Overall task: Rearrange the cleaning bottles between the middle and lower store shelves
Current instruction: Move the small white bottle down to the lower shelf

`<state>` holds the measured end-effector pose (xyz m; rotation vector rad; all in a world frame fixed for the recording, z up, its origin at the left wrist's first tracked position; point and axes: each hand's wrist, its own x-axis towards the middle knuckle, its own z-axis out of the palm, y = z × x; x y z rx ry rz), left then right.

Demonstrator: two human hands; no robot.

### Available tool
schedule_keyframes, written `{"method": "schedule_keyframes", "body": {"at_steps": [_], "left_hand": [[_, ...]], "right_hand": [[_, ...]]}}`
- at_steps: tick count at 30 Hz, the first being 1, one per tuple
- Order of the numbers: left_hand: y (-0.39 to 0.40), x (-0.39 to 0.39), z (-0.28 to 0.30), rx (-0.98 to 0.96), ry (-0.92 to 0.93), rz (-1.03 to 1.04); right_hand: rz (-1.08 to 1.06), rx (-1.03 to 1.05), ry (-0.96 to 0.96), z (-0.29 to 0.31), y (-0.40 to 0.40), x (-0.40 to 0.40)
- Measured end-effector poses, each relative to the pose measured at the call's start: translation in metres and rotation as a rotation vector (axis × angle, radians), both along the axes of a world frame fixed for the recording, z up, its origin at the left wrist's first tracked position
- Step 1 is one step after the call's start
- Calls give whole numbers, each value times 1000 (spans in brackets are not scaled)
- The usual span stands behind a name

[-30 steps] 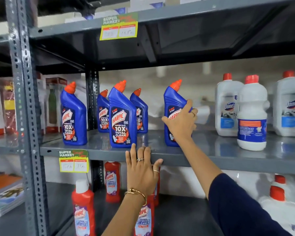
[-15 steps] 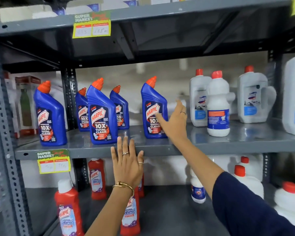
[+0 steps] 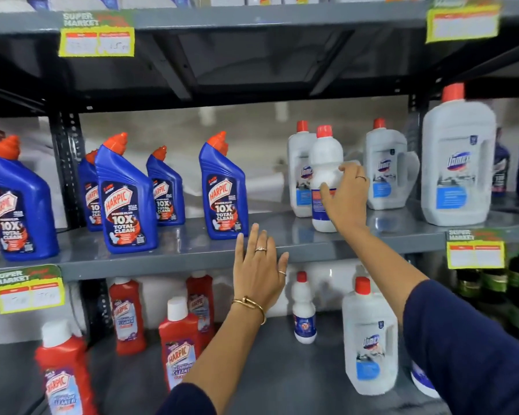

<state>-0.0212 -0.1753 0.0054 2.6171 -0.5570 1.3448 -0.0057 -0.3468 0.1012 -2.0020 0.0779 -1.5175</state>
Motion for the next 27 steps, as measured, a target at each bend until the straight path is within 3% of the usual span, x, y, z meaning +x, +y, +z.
{"method": "schedule_keyframes", "body": {"at_steps": [11,21,27], "left_hand": [[-16,10,-3,5,8,-45],[-19,8,-5,7,-11,-27],[-18,-1,-4,43,61,2]], "right_hand": [[219,283,243,1,-13,28],[211,166,298,3,-15,6],[253,174,232,1,-12,-47]]}}
